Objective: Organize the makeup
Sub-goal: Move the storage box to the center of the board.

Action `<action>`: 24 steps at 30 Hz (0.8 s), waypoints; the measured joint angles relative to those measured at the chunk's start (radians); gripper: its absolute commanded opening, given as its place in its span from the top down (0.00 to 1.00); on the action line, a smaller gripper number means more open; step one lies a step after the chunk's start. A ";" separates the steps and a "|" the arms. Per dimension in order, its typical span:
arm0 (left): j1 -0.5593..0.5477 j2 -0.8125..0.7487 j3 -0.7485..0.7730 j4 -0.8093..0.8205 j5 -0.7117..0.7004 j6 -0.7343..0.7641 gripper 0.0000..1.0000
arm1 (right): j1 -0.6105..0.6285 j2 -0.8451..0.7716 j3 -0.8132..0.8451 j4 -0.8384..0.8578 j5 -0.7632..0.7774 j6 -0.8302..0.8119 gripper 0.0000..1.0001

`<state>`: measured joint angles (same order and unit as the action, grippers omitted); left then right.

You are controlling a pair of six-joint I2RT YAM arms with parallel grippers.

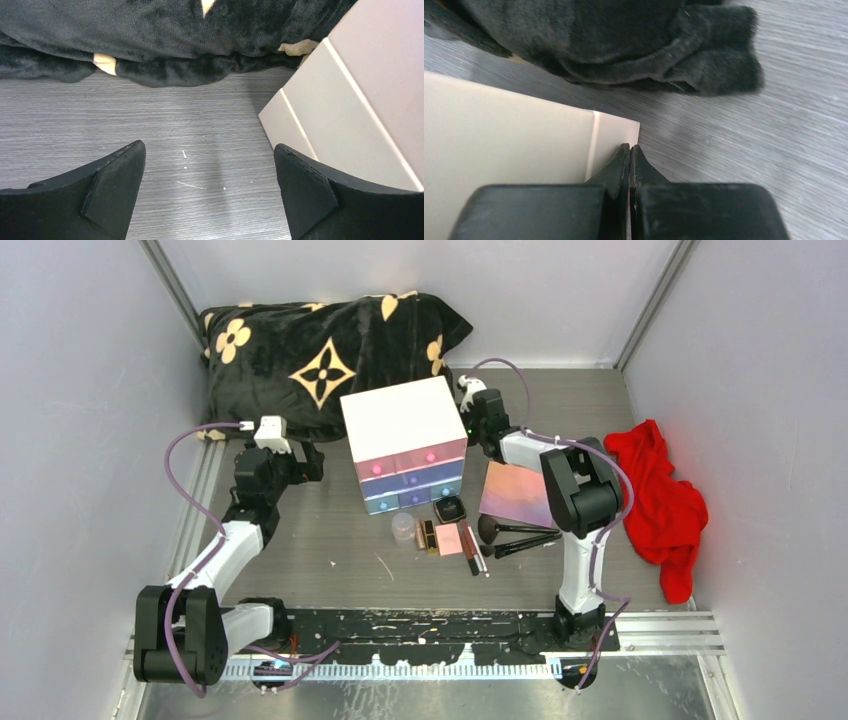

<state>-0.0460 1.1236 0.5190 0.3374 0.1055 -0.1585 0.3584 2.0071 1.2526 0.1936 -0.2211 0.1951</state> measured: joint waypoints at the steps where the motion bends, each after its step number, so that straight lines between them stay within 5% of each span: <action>1: 0.000 0.000 0.000 0.000 0.000 -0.001 0.00 | 0.011 0.014 0.020 -0.008 0.002 0.000 0.98; 24: 0.007 -0.023 0.000 -0.039 -0.045 -0.017 0.00 | 0.150 0.261 0.449 -0.172 0.020 0.002 0.97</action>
<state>-0.0391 1.1004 0.5190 0.2985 0.0608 -0.1753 0.5079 2.2681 1.7012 0.0219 -0.2008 0.1974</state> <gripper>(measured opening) 0.996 0.029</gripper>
